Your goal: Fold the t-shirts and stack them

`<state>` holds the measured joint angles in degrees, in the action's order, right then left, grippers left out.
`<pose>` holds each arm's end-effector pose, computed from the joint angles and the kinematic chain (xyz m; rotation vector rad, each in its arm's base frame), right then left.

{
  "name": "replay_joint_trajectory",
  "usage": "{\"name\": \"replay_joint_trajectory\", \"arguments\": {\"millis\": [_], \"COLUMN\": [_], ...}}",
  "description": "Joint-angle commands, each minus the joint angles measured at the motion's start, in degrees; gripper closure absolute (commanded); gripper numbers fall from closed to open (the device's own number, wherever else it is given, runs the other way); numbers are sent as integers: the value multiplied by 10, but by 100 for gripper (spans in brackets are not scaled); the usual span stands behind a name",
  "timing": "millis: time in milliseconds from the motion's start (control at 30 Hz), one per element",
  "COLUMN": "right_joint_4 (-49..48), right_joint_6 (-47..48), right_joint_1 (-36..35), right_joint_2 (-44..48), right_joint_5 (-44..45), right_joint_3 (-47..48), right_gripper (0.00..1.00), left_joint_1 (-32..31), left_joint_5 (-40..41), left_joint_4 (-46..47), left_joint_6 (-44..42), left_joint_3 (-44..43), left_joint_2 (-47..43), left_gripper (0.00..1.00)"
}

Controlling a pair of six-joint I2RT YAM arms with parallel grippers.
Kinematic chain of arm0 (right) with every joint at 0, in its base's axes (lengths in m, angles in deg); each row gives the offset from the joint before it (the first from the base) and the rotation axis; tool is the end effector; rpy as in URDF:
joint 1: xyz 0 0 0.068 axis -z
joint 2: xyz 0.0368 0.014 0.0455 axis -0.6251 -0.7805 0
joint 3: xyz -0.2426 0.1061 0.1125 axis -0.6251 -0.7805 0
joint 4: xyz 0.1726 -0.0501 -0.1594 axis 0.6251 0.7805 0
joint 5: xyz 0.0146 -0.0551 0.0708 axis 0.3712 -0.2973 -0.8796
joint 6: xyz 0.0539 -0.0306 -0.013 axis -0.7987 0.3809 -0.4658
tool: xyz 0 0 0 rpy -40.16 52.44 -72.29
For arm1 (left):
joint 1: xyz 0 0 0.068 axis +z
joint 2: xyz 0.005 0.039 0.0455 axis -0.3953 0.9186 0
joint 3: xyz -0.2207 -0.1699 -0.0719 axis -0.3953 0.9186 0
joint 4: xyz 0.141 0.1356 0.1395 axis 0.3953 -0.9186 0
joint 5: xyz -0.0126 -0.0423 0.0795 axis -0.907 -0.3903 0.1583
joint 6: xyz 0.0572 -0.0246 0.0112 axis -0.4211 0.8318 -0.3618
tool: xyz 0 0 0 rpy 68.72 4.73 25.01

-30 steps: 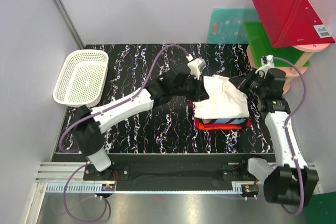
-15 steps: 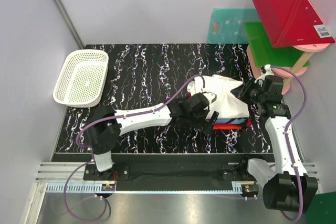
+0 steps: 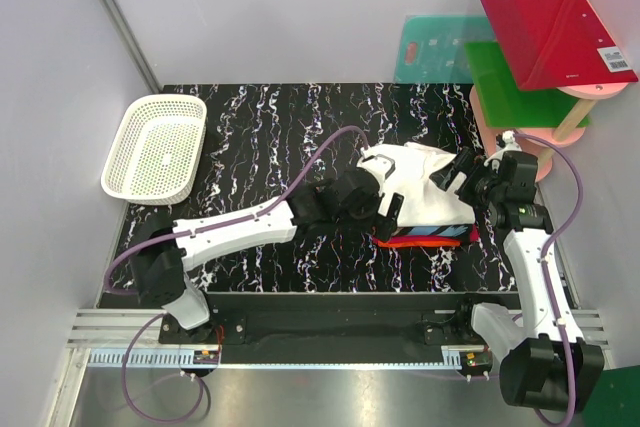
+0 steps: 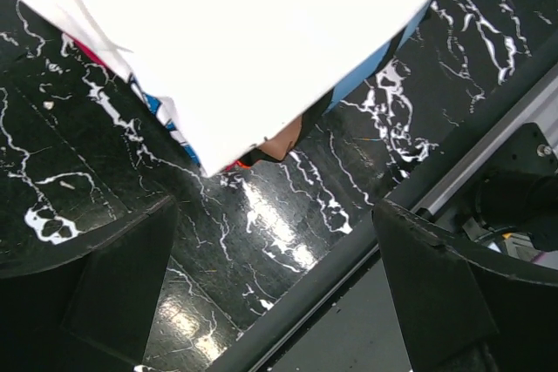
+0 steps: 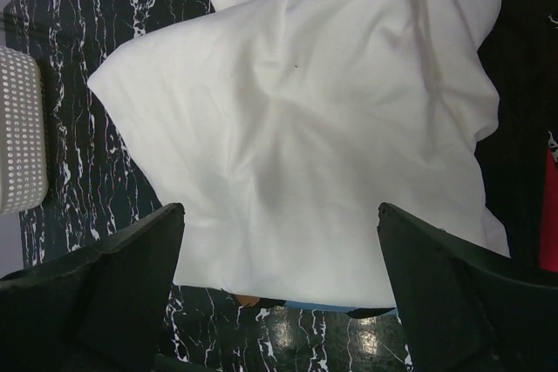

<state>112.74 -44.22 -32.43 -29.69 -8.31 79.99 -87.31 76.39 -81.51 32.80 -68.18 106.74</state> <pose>0.1822 -0.0033 0.2967 0.3715 2.1448 0.5550 0.1609 -0.3151 0.3104 0.6498 2.2529 -0.6897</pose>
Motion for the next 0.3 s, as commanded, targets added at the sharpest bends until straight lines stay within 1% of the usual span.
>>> {"name": "replay_joint_trajectory", "arguments": {"millis": [0, 133, 267], "right_joint_4": [-17, -32, -44], "right_joint_6": [7, 6, 3], "right_joint_1": [-4, -4, -5], "right_joint_2": [-7, -19, -28], "right_joint_5": [5, -2, -11], "right_joint_3": [8, -1, -5], "right_gripper": [0, 0, 0], "left_joint_1": [6, 14, 26], "left_joint_5": [38, 53, 48], "left_joint_4": [7, 0, 14], "left_joint_6": [-9, -5, -4], "left_joint_3": [4, 15, 36], "left_joint_2": [-13, -26, -43], "left_gripper": [1, 1, 1]}}
